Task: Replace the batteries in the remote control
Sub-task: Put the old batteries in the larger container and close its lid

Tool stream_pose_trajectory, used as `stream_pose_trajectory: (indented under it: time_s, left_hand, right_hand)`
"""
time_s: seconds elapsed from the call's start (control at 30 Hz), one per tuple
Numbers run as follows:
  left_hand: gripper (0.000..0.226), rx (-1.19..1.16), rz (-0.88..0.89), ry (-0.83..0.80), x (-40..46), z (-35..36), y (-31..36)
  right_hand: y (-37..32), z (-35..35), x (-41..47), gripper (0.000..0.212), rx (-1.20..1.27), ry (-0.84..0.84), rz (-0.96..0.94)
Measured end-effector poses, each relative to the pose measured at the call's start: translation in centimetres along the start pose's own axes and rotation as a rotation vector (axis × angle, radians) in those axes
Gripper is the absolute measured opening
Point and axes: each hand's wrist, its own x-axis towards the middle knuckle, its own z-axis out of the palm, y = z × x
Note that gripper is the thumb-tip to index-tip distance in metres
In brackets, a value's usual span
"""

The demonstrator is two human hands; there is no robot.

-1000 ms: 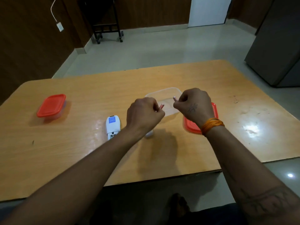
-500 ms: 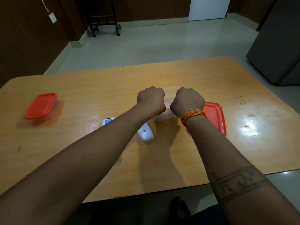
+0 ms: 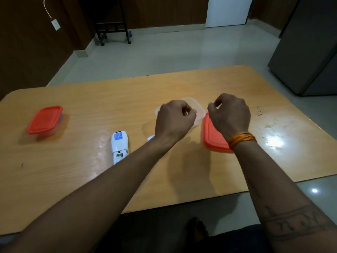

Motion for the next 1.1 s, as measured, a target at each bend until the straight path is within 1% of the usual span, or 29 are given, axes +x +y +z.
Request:
stream_pose_trajectory:
  time_s: [0.07, 0.1, 0.13, 0.23, 0.3, 0.4, 0.6, 0.73, 0.8, 0.87, 0.9, 0.93, 0.97, 1.03, 1.1]
  left_hand:
    - [0.012, -0.139, -0.011, -0.027, -2.2, 1.4, 0.7]
    - [0.013, -0.171, -0.015, -0.056, -3.1, 2.3, 0.9]
    - [0.019, -0.170, -0.016, -0.097, -4.0, 3.1, 1.2]
    - [0.042, -0.047, -0.010, -0.240, -5.5, 5.7, 1.4]
    - [0.054, 0.015, -0.032, -0.287, -5.8, 6.8, 1.5]
    - [0.061, 0.073, -0.052, -0.286, -5.5, 7.8, 1.6]
    - [0.061, 0.099, -0.083, -0.261, -5.2, 8.2, 1.6]
    - [0.062, 0.097, -0.061, -0.251, -5.0, 8.1, 1.3]
    - [0.063, 0.072, -0.075, -0.270, -5.0, 8.0, 1.5]
    - [0.063, 0.021, -0.110, -0.300, -4.8, 7.7, 1.8]
    - [0.061, -0.032, -0.126, -0.306, -4.6, 7.4, 1.8]
    - [0.058, -0.103, -0.140, -0.301, -4.5, 7.1, 1.9]
    - [0.053, -0.185, -0.148, -0.282, -4.4, 6.7, 2.0]
    - [0.039, -0.357, -0.180, -0.211, -3.9, 5.5, 2.3]
    - [0.024, -0.544, -0.275, -0.134, -2.7, 4.0, 2.8]
  right_hand:
    - [2.1, -0.9, -0.1, 0.028, 0.013, -0.018, 0.093]
    - [3.1, -1.2, -0.2, 0.027, 0.036, -0.046, 0.139]
    - [4.1, -1.4, -0.3, 0.026, 0.069, -0.089, 0.186]
    - [6.5, -1.4, -0.8, 0.026, 0.148, -0.227, 0.311]
    - [7.5, -1.4, -1.0, 0.029, 0.154, -0.271, 0.371]
    - [8.1, -1.4, -0.8, 0.033, 0.201, -0.279, 0.441]
    - [8.3, -1.6, -0.5, 0.037, 0.328, -0.278, 0.586]
    - [8.2, -2.1, -0.3, 0.018, 0.488, -0.270, 0.664]
    - [7.9, -2.5, -0.3, 0.009, 0.541, -0.231, 0.695]
    - [7.5, -3.0, -0.4, 0.012, 0.577, -0.173, 0.679]
    - [7.3, -3.2, -0.3, 0.011, 0.581, -0.138, 0.644]
    - [7.0, -3.6, -0.4, 0.004, 0.582, -0.098, 0.591]
    - [6.7, -3.8, -0.5, 0.007, 0.577, -0.056, 0.529]
    - [6.0, -4.1, -0.7, 0.022, 0.516, 0.045, 0.359]
    - [5.0, -4.5, -1.2, 0.025, 0.417, 0.159, 0.153]
